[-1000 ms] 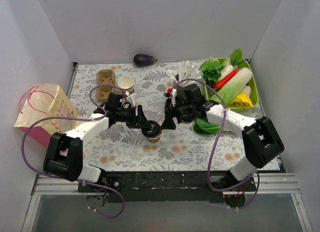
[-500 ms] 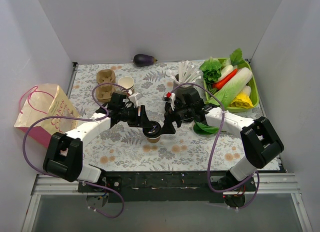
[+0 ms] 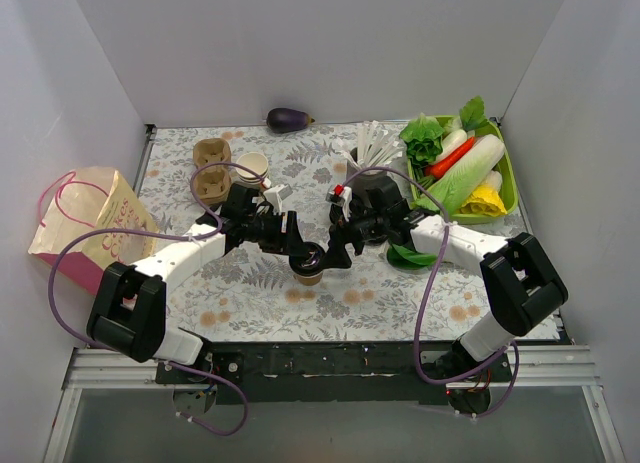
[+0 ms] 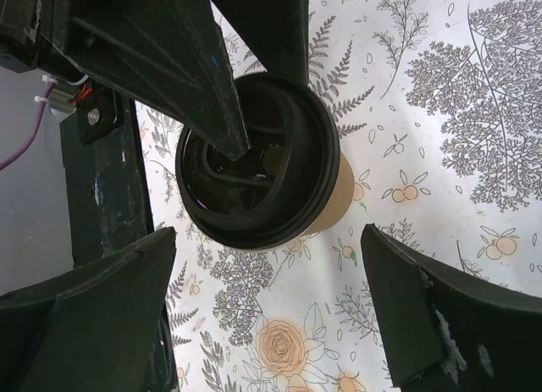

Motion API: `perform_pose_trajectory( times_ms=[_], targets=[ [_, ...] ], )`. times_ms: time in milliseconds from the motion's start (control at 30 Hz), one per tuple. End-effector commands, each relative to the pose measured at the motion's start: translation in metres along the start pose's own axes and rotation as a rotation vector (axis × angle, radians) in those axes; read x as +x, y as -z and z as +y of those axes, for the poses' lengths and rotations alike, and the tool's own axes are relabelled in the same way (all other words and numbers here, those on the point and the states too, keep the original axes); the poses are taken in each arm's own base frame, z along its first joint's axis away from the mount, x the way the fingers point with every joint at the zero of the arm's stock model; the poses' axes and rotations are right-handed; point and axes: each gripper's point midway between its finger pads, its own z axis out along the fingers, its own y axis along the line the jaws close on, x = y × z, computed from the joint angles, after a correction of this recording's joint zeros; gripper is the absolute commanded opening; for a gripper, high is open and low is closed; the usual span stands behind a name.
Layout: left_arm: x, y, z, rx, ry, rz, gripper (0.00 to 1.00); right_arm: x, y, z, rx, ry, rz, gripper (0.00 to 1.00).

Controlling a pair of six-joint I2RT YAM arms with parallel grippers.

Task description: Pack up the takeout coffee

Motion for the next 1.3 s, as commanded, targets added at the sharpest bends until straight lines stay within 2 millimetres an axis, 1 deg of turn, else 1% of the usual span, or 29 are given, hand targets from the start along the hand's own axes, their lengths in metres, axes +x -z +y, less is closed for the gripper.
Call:
perform_pose_trajectory(
  times_ms=[0, 67, 200, 300, 433, 500, 533, 567, 600, 633, 667, 733, 900, 1033, 1167, 1267],
  targets=[
    [-0.004, 0.001, 0.002, -0.031, -0.042, -0.007, 0.57, -0.011, -0.001, 0.006, -0.021, 0.034, -0.038, 0.98],
    [-0.001, 0.000, 0.000, -0.027, -0.050, 0.000, 0.57, -0.010, -0.003, 0.008, -0.040, -0.002, -0.041, 0.98],
    [-0.001, -0.001, -0.001, -0.029, -0.058, 0.001, 0.57, -0.013, -0.006, 0.014, -0.088, -0.006, -0.051, 0.98],
    [0.002, -0.002, 0.002, -0.040, -0.056, 0.007, 0.58, -0.012, -0.008, 0.010, -0.073, -0.020, -0.048, 0.98],
    [0.004, -0.003, 0.004, -0.044, -0.052, 0.011, 0.58, -0.002, -0.012, -0.001, -0.057, -0.056, -0.032, 0.98],
    [0.005, -0.003, 0.006, -0.047, -0.052, 0.012, 0.57, 0.003, -0.012, -0.002, -0.076, -0.084, -0.035, 0.98],
    [0.005, -0.003, 0.006, -0.047, -0.052, 0.012, 0.57, 0.002, -0.011, -0.006, -0.094, -0.108, -0.050, 0.97],
    [0.006, -0.003, 0.006, -0.047, -0.053, 0.012, 0.57, 0.002, -0.011, 0.000, -0.145, -0.115, -0.053, 0.96],
    [0.008, -0.003, 0.007, -0.051, -0.051, 0.015, 0.57, 0.006, -0.011, -0.001, -0.159, -0.136, -0.052, 0.96],
    [0.008, -0.004, 0.008, -0.052, -0.049, 0.018, 0.57, 0.008, -0.010, -0.006, -0.164, -0.162, -0.056, 0.96],
    [0.010, -0.003, 0.009, -0.054, -0.046, 0.020, 0.56, 0.007, -0.009, -0.002, -0.198, -0.175, -0.065, 0.95],
    [0.013, -0.004, 0.009, -0.055, -0.043, 0.026, 0.57, 0.013, -0.012, -0.007, -0.209, -0.204, -0.053, 0.95],
    [0.019, -0.006, 0.012, -0.053, -0.032, 0.035, 0.56, 0.022, -0.017, -0.009, -0.225, -0.256, -0.041, 0.95],
    [0.024, -0.008, 0.014, -0.048, -0.018, 0.046, 0.56, 0.029, -0.016, -0.021, -0.187, -0.318, -0.041, 0.91],
    [0.029, -0.013, 0.021, -0.045, 0.037, 0.060, 0.55, 0.043, -0.015, -0.042, -0.087, -0.423, -0.028, 0.90],
    [0.029, -0.014, 0.025, -0.044, 0.080, 0.064, 0.54, 0.055, -0.013, -0.054, -0.043, -0.496, -0.009, 0.89]
  ],
)
